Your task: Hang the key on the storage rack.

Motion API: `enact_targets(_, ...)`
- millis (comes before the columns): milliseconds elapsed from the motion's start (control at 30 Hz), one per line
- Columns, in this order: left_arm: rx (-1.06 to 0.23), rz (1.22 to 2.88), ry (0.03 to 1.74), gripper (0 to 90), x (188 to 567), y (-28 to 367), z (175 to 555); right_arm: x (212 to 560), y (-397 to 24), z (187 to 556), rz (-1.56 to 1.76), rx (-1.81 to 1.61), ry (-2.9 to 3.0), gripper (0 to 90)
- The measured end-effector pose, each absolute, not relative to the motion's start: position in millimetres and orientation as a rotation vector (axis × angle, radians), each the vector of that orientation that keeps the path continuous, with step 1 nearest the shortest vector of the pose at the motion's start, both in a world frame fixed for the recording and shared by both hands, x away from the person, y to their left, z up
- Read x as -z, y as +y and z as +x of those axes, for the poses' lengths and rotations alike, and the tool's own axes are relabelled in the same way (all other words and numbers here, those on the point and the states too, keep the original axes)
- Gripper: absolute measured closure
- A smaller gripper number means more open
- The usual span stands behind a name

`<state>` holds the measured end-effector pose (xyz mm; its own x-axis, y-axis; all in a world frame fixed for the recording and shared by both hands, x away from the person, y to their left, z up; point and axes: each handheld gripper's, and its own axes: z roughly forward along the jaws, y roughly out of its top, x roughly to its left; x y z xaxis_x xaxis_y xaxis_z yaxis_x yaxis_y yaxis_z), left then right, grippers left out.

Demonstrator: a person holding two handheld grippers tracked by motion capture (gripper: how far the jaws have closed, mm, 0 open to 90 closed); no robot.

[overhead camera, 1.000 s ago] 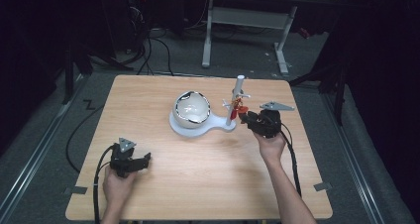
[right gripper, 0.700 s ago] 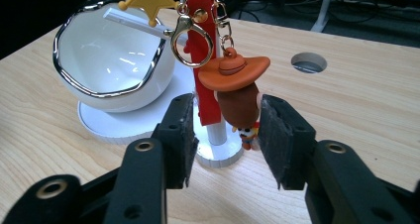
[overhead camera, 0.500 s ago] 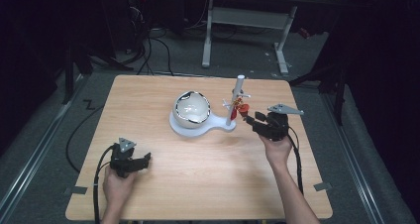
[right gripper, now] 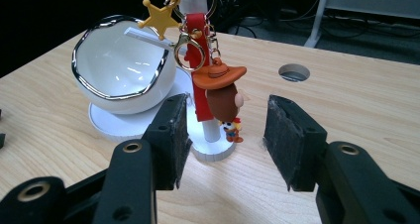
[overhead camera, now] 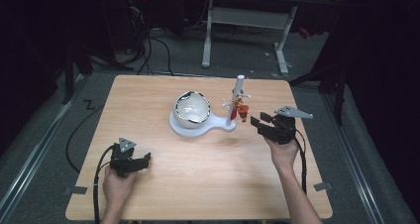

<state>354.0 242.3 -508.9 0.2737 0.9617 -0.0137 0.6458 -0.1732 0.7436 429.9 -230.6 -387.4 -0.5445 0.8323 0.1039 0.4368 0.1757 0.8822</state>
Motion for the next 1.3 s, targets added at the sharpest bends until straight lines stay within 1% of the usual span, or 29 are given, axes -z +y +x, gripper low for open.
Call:
enact_targets(633, -0.629, 1.905, 1.447, 21.0, 508.8, 242.3, 354.0, 389.3, -248.8, 415.6, 1.216, -1.339, 2.018, 50.5)
enact_targets(1300, -0.63, 1.904, 1.446, 20.9, 508.9, 242.2, 354.0, 398.9, -267.8, 403.9, 1.265, -1.357, 1.983, 49.3)
